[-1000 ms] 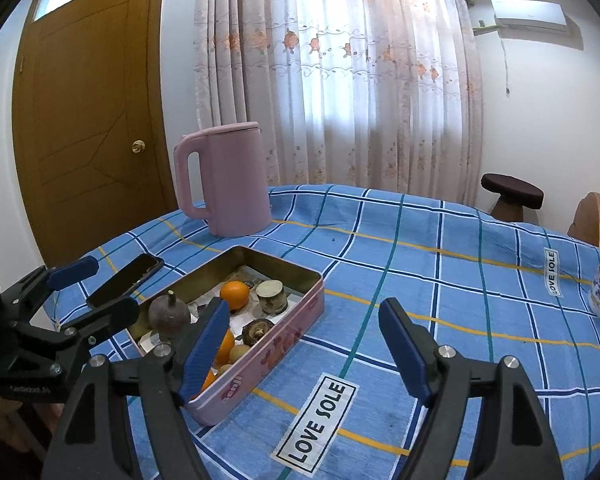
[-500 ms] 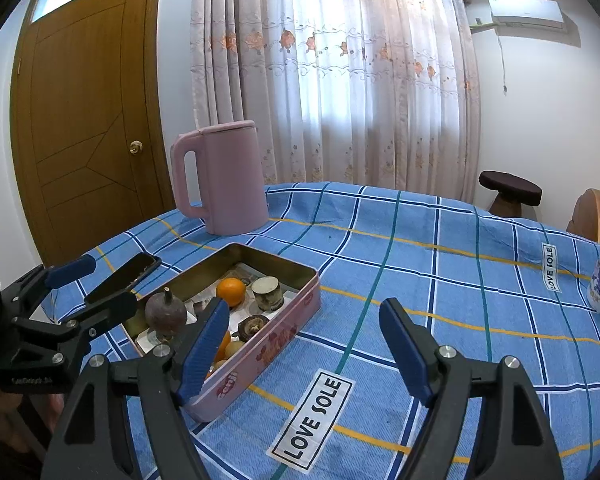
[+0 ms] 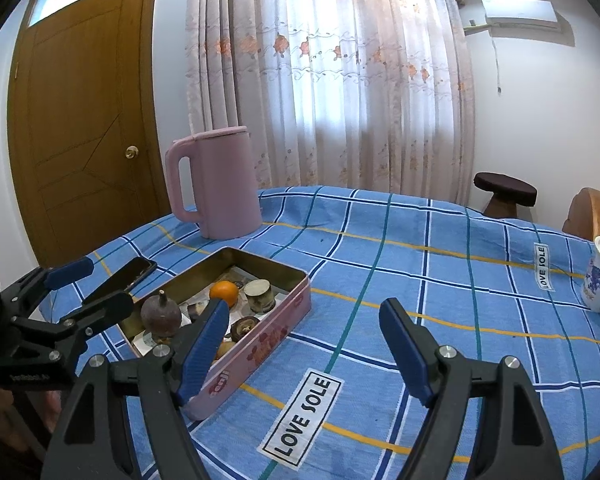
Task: Organize fruits
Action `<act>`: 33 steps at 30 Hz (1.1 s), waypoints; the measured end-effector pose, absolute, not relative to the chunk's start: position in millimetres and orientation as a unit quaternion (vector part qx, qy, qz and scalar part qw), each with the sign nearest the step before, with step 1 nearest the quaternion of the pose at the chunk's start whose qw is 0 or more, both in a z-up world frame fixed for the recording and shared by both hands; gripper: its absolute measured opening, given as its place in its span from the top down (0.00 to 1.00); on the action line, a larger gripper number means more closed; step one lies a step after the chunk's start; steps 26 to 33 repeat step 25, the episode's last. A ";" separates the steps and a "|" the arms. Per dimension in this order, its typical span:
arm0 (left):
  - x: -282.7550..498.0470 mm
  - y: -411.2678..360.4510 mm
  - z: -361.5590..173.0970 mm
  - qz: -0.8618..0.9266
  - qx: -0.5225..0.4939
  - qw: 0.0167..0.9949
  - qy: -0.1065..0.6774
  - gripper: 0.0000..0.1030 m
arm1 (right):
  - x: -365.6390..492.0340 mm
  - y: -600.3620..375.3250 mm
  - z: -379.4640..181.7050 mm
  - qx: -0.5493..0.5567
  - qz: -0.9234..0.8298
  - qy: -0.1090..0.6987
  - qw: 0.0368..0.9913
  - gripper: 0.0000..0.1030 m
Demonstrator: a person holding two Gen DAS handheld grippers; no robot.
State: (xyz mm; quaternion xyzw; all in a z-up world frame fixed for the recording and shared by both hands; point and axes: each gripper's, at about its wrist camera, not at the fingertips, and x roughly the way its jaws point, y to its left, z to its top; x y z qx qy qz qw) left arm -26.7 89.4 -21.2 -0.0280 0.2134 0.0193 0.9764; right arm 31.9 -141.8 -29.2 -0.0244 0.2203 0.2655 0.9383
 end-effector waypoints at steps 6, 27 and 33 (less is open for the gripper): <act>-25.2 86.2 -17.7 0.031 -0.025 0.976 0.216 0.00 | 29.6 -148.2 -26.1 -0.024 0.259 0.213 0.942 0.24; -21.6 80.6 -18.9 0.033 -0.023 0.974 0.221 0.00 | 30.4 -168.5 -33.8 -0.034 0.238 0.219 0.946 0.23; -21.6 80.6 -18.9 0.033 -0.023 0.974 0.221 0.00 | 30.4 -168.5 -33.8 -0.034 0.238 0.219 0.946 0.23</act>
